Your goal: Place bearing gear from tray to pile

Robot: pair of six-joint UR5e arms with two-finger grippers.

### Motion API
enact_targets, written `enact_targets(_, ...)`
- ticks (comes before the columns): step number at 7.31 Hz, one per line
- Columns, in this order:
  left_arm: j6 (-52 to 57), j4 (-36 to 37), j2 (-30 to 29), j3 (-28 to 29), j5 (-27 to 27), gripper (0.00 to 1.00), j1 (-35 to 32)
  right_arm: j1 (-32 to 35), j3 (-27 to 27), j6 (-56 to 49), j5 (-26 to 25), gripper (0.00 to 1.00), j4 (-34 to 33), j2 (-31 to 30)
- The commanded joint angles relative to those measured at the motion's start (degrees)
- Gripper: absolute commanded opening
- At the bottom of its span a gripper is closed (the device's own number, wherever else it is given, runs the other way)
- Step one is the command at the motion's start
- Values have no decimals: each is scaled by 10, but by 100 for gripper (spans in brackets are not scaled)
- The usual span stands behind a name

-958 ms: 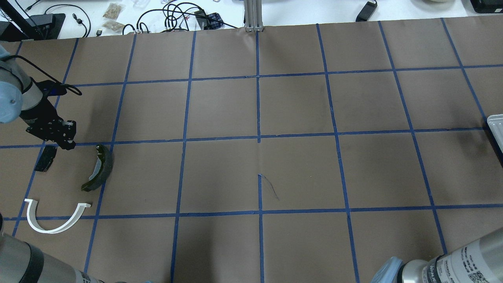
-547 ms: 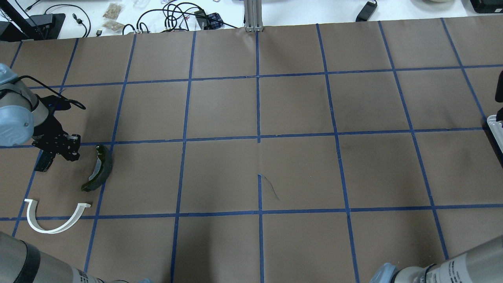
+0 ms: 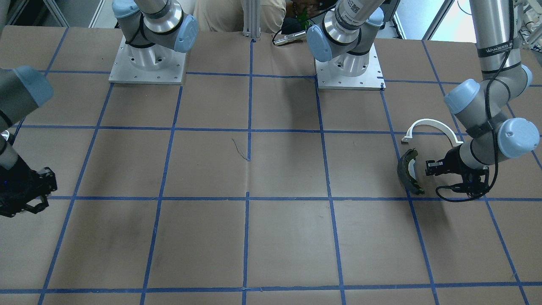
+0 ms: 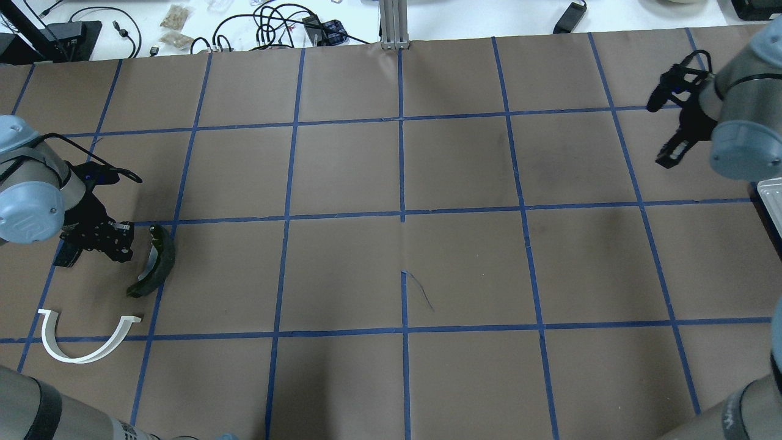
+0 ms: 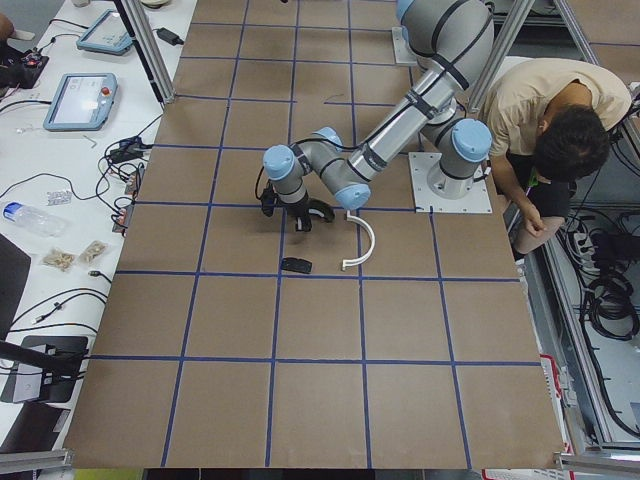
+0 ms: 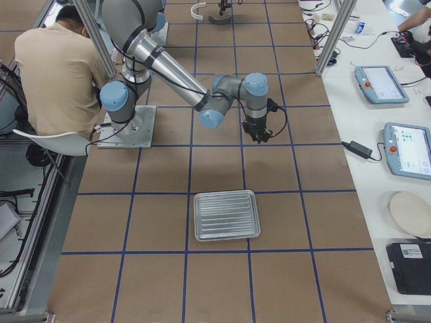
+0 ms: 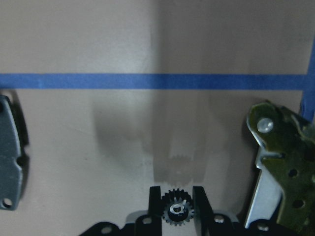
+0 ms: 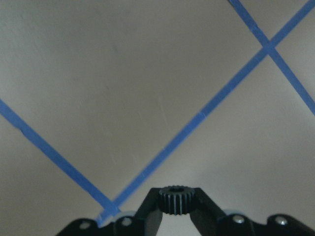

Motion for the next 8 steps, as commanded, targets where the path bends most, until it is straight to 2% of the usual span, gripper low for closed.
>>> enact_targets(1, 0, 0, 2, -3, 0, 45, 10, 138, -2, 228, -5, 0, 8, 0)
enact_targets(2, 0, 0, 2, -3, 1, 72, 11, 199, -3, 365, 3, 0, 30, 2)
enact_targets(3, 0, 0, 3, -2, 0, 87, 11, 262, -6, 486, 5, 0, 38, 9)
enact_targets(5, 0, -10, 16, 12, 3, 94, 7, 382, -19, 674, 5, 0, 38, 28)
enact_targets(6, -9, -55, 16, 49, 1, 97, 3, 433, -20, 754, 5, 0, 32, 39)
enact_targets(7, -10, -129, 10, 118, 3, 100, 3, 476, -23, 828, 5, 0, 29, 55)
enact_targets(8, -23, -204, 9, 179, -5, 100, 0, 511, -32, 871, 5, 8, 14, 64)
